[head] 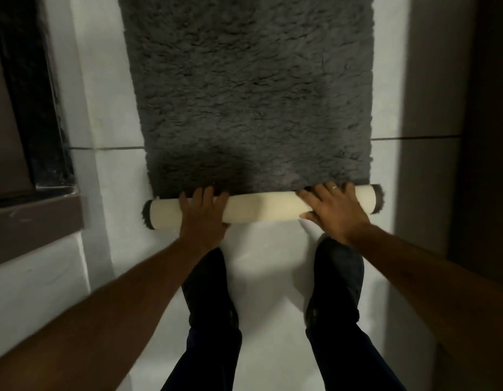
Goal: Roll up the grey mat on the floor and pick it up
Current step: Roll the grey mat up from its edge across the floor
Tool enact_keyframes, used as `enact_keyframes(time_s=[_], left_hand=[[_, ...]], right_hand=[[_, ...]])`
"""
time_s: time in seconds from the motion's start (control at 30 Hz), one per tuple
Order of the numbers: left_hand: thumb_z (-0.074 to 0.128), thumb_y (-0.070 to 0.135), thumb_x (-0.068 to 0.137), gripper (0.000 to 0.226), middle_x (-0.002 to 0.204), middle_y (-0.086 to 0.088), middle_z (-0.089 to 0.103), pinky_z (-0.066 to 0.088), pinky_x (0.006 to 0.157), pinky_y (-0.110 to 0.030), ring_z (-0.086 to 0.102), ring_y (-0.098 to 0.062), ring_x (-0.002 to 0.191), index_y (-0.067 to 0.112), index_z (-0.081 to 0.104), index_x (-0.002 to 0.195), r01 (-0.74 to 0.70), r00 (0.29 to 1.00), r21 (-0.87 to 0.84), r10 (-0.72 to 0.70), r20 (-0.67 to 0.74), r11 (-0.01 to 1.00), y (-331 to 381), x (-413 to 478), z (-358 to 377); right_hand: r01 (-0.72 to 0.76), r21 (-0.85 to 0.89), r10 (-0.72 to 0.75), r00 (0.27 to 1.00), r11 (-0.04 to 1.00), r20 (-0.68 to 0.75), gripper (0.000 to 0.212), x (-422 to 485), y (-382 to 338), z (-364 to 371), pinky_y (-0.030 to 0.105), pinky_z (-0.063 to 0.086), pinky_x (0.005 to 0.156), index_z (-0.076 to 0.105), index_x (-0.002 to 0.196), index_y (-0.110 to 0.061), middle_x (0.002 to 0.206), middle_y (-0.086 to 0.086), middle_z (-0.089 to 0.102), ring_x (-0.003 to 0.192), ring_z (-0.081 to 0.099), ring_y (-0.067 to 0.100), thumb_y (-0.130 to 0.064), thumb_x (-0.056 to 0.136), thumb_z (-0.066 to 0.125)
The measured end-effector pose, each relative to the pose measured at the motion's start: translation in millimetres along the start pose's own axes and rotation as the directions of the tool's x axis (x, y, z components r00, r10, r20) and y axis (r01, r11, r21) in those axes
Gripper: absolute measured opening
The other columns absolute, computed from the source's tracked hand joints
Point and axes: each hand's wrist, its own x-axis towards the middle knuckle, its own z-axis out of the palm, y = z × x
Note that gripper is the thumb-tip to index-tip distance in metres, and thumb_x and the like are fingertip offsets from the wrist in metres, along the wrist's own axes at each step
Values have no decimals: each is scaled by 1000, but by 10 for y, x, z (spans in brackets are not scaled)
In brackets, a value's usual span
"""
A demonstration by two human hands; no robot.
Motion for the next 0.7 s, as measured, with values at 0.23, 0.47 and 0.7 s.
enact_keyframes(time_s=[0.23,0.47,0.7], left_hand=[[65,69,70,119,163,-21,0,6,111,-73,-4,-41,149,18,1,156,-129,985,24,131,-116,991,62,-301,246],[27,98,65,125,163,-22,8,-5,108,-72,2,-43,148,12,8,155,7,970,31,1,-245,999,-231,834,-483],[58,81,67,122,164,-17,8,6,108,-77,4,-42,148,17,4,156,-62,967,98,84,-240,993,-110,814,-554]], right_hand=[[-16,10,17,989,1000,-149,61,191,117,-16,62,30,105,36,151,-17,149,16,46,131,42,41,-52,101,35],[-78,74,93,969,994,-229,112,355,-48,-202,71,1,114,11,157,-4,165,19,8,152,0,38,-86,82,25],[-127,33,130,981,991,-141,139,1261,269,-956,72,-3,113,-4,157,-9,166,18,-7,151,-10,38,-103,59,26]])
